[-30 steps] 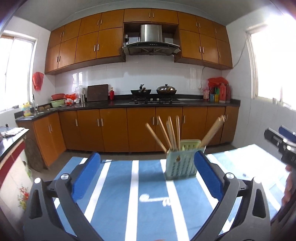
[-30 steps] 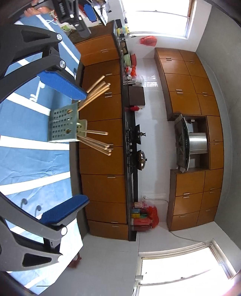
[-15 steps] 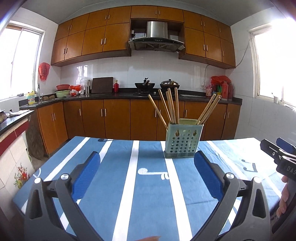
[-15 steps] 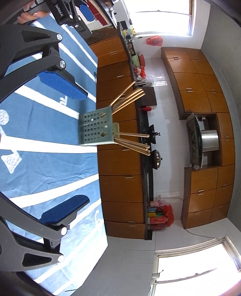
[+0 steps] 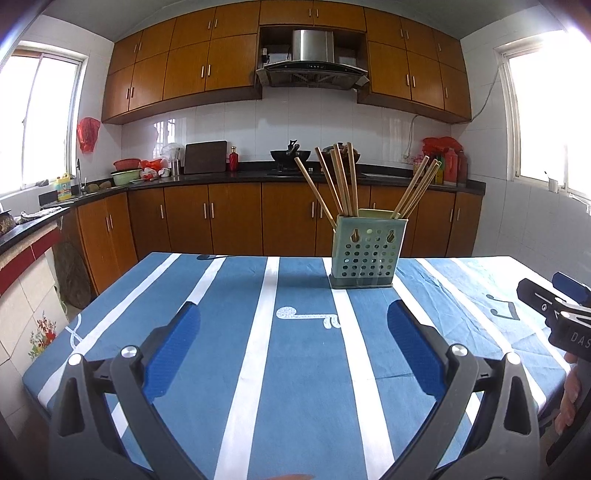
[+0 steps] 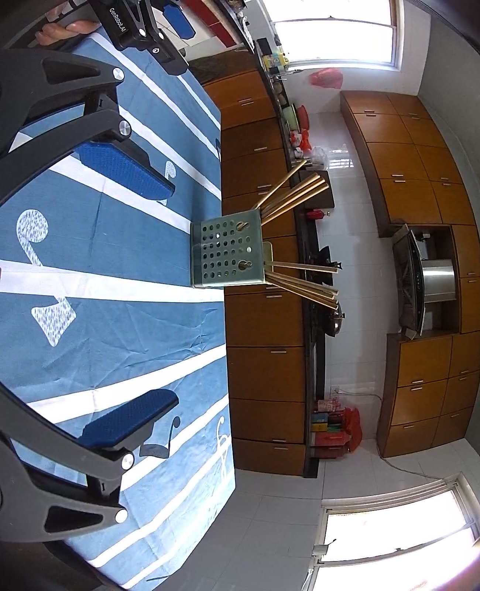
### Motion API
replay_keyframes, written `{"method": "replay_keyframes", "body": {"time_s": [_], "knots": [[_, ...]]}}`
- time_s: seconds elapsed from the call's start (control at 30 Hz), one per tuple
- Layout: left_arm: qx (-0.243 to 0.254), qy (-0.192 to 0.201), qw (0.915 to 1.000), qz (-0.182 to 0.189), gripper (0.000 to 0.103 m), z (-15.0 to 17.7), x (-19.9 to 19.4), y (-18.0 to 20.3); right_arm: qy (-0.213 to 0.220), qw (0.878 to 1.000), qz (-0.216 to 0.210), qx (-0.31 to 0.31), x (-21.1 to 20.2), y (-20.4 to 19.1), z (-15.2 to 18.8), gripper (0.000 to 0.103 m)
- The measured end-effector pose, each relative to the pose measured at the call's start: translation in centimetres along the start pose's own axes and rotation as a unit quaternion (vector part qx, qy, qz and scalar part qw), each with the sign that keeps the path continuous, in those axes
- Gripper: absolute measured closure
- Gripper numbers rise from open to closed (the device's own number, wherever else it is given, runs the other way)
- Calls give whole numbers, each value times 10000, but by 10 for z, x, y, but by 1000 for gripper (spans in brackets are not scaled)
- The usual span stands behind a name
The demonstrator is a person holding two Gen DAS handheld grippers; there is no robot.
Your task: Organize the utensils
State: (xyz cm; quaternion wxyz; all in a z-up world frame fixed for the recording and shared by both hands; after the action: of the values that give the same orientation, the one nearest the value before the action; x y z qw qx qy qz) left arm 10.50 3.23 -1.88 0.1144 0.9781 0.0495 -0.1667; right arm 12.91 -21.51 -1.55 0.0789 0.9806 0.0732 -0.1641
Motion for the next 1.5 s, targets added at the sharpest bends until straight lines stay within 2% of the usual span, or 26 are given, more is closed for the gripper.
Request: {"method": "replay_keyframes", "body": {"time_s": [1.5], "knots": [[-128, -79, 9999, 32, 4, 12, -2, -2, -1, 9999, -27, 127, -8, 1, 5, 2]]}}
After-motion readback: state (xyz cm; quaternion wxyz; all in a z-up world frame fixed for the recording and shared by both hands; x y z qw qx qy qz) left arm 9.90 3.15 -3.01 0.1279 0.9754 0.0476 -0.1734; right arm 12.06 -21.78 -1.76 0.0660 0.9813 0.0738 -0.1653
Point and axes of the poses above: each gripper's, at about its wrist camera, not at the fingertips, and x roughly the way its jaws point, y to its right, z to its underside, the point moved 9 cm from there along x, roughly the way its jaws point, and after that the axes turned 12 degrees about -x, right-handed, at the moved point
